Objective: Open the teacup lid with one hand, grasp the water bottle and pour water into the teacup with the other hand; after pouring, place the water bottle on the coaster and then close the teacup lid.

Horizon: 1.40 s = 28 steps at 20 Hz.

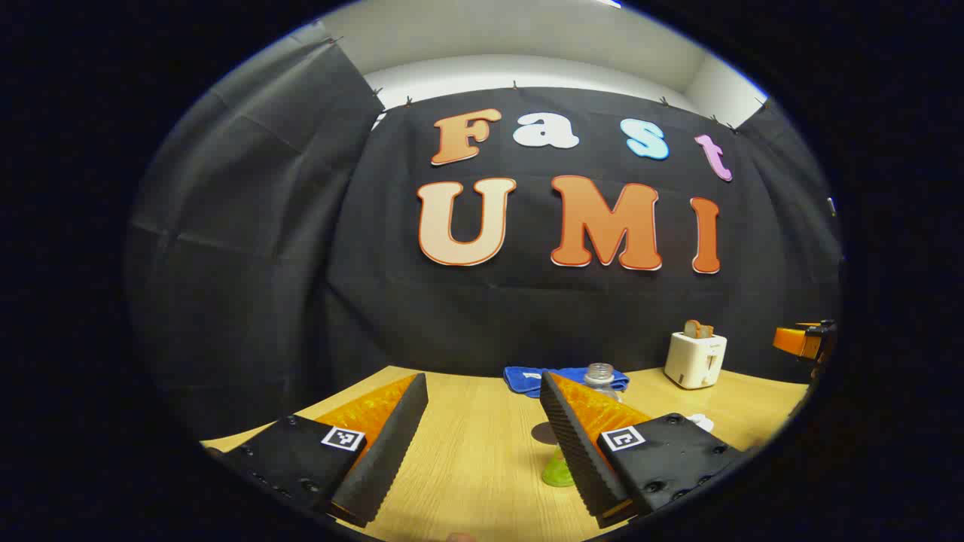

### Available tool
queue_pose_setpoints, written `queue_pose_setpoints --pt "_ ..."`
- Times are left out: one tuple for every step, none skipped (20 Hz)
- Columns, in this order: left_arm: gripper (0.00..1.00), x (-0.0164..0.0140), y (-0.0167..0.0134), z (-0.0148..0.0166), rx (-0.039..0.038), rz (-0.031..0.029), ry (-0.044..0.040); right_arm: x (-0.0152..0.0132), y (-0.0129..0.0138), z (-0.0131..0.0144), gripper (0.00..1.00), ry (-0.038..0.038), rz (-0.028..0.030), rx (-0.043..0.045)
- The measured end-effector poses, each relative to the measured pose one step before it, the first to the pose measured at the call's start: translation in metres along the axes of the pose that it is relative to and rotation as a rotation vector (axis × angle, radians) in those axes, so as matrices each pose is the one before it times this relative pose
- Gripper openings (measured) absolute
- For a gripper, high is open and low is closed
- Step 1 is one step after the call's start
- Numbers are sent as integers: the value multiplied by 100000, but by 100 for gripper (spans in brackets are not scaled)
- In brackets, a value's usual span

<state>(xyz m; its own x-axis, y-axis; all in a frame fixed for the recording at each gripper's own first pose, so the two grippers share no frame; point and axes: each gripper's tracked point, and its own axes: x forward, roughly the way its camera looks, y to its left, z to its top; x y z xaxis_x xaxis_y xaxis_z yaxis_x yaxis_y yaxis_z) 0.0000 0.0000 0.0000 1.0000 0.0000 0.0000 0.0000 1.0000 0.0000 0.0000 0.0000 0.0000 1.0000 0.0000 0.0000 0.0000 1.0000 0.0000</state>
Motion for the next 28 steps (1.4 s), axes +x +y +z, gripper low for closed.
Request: queue_pose_setpoints --pt "98 613 203 -863 -199 457 1048 697 1075 -379 98 -419 1075 -2140" --pt "98 420 -51 -798 3 -697 1050 579 1054 -506 98 990 2175 -397" --pt "98 117 -174 -511 -29 -859 583 490 1206 -475 98 1341 2953 804" --pt "99 301 -116 -299 -12 -972 62 364 828 -592 98 1768 1997 1070" --pt "99 31 -104 -249 209 -612 -180 389 373 -527 98 1471 928 740" --pt "98 -21 124 -219 909 753 -67 157 123 -364 100 291 87 364" --pt "98 -60 279 -211 1175 660 -9 311 72 -230 99 34 -458 -57" --pt "98 -185 -151 -20 1159 270 -181 160 -216 -150 99 199 -1356 -314" --pt "98 -126 -144 -9 899 187 -82 -7 -154 -87 99 -330 -902 -296" --pt "98 -191 -425 -94 464 -374 -234 -248 64 -61 99 -157 274 -376" --pt "98 -277 -335 -111 -10 -350 -23 -335 28 -161 99 200 792 -81" --pt "98 -352 -305 -372 -808 -210 8 -309 -88 -201 100 482 656 575" --pt "98 -230 -117 -257 -1280 223 176 -371 -195 -331 99 558 656 732" --pt "98 75 57 -4 -1192 594 105 -259 -177 -305 99 789 228 811" --pt "98 41 -101 56 -448 396 -41 -195 -81 -279 100 661 599 569" --pt "98 24 26 18 93 540 -13 -176 -121 -158 100 430 149 292" --pt "98 54 -158 353 151 528 -133 -121 -147 -132 99 -19 -61 -309" --pt "98 271 -191 377 -154 -463 -439 42 -248 -56 100 -41 -895 -167" --pt "98 54 -372 262 -224 -754 67 12 -192 -159 99 303 -446 304" --pt "98 -3 -424 -170 43 -562 431 60 94 -77 99 497 -161 538" --pt "98 42 -193 -97 89 -519 180 174 55 -336 99 808 138 361" --pt "98 -38 -181 -81 293 -391 203 209 245 -258 99 833 516 34" --pt "98 81 -151 19 234 -243 296 157 317 -245 99 836 519 -294" --pt "98 60 -66 -175 266 -167 455 265 245 -181 99 822 511 -876" --pt "98 -23 -67 106 529 -140 -388 335 372 -270 99 543 351 -953" --pt "98 106 14 325 537 346 -640 397 439 -260 99 1087 695 -925" --pt "98 174 167 250 264 254 -584 402 507 -372 99 1739 843 -613" --pt "98 -48 63 94 38 326 -379 511 415 -427 99 2177 705 -413"
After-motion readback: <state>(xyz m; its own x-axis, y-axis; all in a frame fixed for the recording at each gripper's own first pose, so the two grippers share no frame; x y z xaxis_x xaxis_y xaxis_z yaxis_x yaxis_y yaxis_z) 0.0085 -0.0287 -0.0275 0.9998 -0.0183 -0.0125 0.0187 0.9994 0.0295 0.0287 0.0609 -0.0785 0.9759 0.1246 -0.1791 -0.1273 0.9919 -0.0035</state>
